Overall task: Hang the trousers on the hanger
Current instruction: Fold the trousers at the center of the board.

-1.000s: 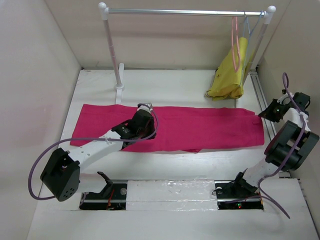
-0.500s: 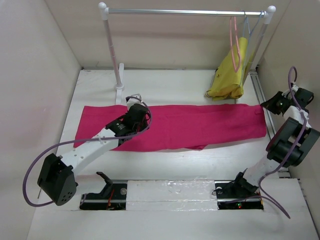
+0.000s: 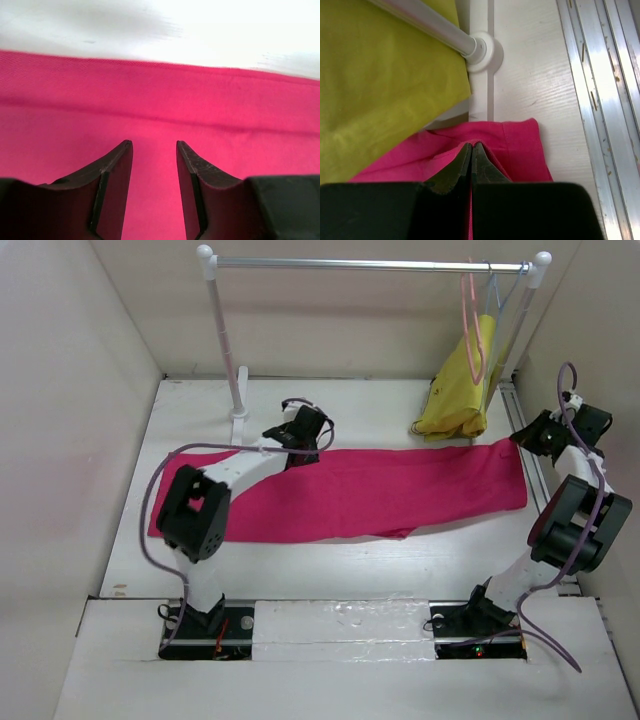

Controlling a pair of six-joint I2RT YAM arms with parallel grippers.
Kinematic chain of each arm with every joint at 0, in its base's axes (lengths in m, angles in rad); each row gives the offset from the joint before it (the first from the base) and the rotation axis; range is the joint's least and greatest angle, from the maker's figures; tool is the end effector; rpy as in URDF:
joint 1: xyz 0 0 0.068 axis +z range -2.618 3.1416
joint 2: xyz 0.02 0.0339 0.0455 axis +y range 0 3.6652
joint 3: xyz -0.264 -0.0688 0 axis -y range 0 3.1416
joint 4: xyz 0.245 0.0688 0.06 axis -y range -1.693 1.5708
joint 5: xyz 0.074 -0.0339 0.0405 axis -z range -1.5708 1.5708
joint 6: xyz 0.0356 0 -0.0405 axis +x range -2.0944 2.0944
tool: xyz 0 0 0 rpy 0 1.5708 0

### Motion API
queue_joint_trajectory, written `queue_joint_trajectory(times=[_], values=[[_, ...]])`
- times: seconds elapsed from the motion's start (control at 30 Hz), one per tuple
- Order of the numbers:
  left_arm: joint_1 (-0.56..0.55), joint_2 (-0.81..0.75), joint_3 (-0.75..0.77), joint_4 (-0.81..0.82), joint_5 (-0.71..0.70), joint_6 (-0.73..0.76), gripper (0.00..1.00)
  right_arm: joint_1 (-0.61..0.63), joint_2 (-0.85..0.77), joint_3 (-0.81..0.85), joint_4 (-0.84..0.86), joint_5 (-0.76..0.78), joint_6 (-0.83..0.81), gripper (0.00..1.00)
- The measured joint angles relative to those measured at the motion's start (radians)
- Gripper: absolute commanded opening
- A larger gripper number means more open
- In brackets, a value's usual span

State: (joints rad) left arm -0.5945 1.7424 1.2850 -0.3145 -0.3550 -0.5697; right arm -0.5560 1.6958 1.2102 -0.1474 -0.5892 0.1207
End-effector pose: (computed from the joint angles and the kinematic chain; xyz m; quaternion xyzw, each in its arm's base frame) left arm 0.3286 -0.2073 0.2444 -0.0574 0.9076 -0.0746 0.4092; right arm 0.3342 -0.1844 0.2529 0.1596 0.8488 0.1595 0.4782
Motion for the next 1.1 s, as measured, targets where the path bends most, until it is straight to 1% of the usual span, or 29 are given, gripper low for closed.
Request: queue_joint_trajectory(times=[0.1, 0.17, 0.3, 0.43, 0.47, 0.53, 0.6, 0.63, 0.7, 0.8, 1.0, 1.1], values=[[0.001, 0.16, 0.122, -0.008, 0.006, 0.034, 0.36, -0.002, -0.007, -0.033, 0.009, 0.0, 0.005, 0.0], [0.001, 0.222, 0.156, -0.005, 0.019, 0.076, 0.37, 0.0, -0.007, -0.052, 0.011, 0.0, 0.008, 0.0], [0.002, 0.256, 0.159, 0.011, 0.066, 0.167, 0.38, 0.0, -0.007, -0.073, 0.024, -0.002, 0.007, 0.0], [0.002, 0.29, 0.201, 0.014, 0.119, 0.207, 0.37, -0.001, -0.007, -0.079, 0.029, -0.01, 0.007, 0.0], [0.002, 0.293, 0.201, 0.017, 0.13, 0.211, 0.4, -0.001, -0.007, -0.08, 0.028, -0.013, 0.007, 0.0], [0.002, 0.295, 0.193, 0.019, 0.146, 0.214, 0.49, -0.001, -0.007, -0.08, 0.029, -0.017, 0.007, 0.0], [0.002, 0.296, 0.181, 0.018, 0.154, 0.214, 0.5, -0.001, -0.007, -0.08, 0.028, -0.022, 0.006, 0.0], [0.002, 0.3, 0.179, 0.017, 0.159, 0.214, 0.52, -0.001, -0.007, -0.08, 0.028, -0.025, 0.006, 0.0], [0.002, 0.311, 0.179, 0.019, 0.169, 0.215, 0.51, -0.001, -0.007, -0.08, 0.029, -0.033, 0.005, 0.0], [0.002, 0.314, 0.175, 0.034, 0.183, 0.222, 0.47, -0.001, -0.007, -0.08, 0.029, -0.038, 0.0, 0.0], [0.007, 0.307, 0.161, 0.049, 0.193, 0.236, 0.43, -0.001, -0.007, -0.081, 0.028, -0.04, -0.005, 0.0], [0.008, 0.307, 0.161, 0.048, 0.192, 0.249, 0.35, -0.001, -0.007, -0.081, 0.028, -0.039, -0.005, 0.0]])
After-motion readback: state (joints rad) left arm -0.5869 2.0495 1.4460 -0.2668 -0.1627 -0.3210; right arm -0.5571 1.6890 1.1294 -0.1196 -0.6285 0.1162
